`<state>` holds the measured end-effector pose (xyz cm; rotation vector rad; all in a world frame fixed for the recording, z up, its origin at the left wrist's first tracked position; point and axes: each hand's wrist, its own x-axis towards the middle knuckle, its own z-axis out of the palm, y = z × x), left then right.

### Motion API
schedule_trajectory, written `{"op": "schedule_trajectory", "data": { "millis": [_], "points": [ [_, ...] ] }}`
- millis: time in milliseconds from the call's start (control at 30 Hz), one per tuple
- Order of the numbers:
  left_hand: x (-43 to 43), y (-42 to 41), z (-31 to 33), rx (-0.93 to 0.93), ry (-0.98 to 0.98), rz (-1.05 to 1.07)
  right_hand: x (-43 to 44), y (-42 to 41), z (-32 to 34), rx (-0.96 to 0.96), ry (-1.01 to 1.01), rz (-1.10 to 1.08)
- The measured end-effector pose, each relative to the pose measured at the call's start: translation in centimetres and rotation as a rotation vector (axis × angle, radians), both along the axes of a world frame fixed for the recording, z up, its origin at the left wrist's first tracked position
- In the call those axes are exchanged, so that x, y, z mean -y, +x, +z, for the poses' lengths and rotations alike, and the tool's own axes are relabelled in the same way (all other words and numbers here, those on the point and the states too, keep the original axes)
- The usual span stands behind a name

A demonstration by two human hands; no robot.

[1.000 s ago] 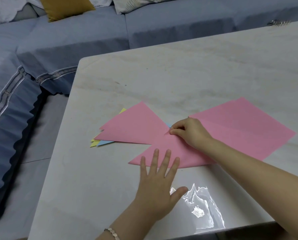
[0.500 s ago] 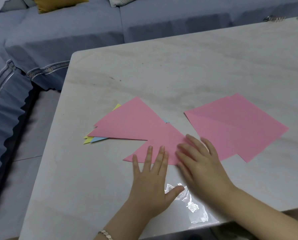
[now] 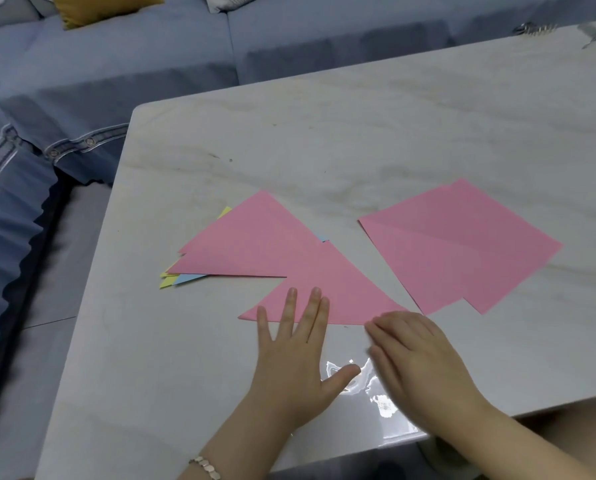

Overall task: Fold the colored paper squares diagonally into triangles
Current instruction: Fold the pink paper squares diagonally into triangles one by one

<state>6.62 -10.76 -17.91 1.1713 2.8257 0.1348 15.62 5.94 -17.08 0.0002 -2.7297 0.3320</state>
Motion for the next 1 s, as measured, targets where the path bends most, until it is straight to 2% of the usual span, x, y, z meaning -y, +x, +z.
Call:
{"op": "schedule_trajectory", "data": {
  "millis": [200, 367, 533, 633, 767, 1000],
  "points": [
    [0.0, 0.0, -0.1, -0.015, -0.022, 0.003, -3.0, 2.5, 0.7, 0.017, -0.019, -0.150],
    [-0.1, 0.1, 0.2, -0.006, -0.025, 0.007, -3.3, 2.6, 2.2, 0.012, -0.028, -0.187],
    [-0.1, 0.3, 0.4, -0.003, -0.009, -0.013, -0.7, 0.2, 2.1, 0.016, -0.159, -0.122],
    [0.0, 0.3, 0.4, -0.015, 0.014, -0.038, 1.0, -0.7, 1.1, 0.071, -0.139, -0.070],
    [0.4, 0.6, 0.4, -0.035, 0.155, -0.055, 1.7, -0.7, 0.2, 0.065, -0.068, -0.104],
    [3.4, -0.7, 0.8, -0.273, 0.332, 0.019, 1.6, -0.9, 0.2, 0.007, -0.027, -0.130]
  ]
}}
